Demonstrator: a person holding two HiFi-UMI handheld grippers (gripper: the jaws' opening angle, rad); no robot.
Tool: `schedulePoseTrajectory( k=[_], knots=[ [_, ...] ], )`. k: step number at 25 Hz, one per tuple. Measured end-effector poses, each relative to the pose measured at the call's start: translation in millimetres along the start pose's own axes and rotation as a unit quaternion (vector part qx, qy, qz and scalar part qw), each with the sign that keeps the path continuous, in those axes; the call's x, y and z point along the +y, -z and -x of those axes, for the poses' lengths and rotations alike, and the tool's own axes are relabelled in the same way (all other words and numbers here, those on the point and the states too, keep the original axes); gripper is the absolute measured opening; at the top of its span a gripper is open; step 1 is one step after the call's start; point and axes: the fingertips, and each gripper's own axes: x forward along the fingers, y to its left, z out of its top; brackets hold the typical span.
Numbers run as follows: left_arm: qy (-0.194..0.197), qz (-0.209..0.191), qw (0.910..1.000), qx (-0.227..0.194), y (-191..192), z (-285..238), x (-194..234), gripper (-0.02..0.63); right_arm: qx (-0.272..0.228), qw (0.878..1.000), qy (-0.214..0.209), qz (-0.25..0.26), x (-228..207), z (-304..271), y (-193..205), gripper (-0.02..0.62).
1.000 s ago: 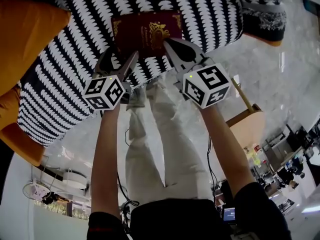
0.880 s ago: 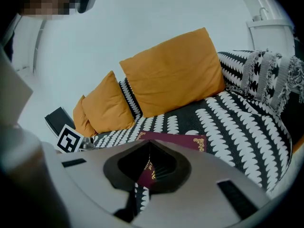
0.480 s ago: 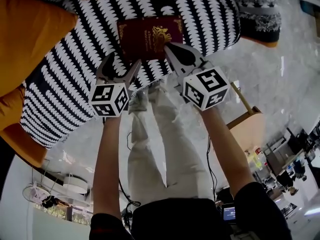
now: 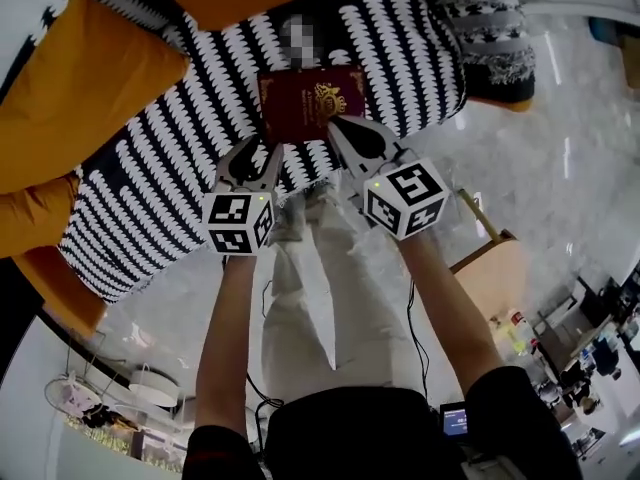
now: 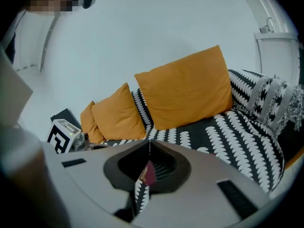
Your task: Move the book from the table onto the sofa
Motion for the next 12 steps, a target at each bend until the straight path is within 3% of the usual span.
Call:
schedulePoseTrajectory(
  k=[5,12],
  knots=[
    [0.008,-0.018,0.9998,-0.008,-16.5,27.9,-15.6,0.050,-0.018,1.000,0.000,-0.001,16.6,6.9,-22.4,0.018],
    [0.011,-0.037,0.9980,-0.051,-67.5,71.2,-46.8,0.032,-0.034,0.999,-0.004,0.020,40.4,34.7,-56.1,0.018]
  ],
)
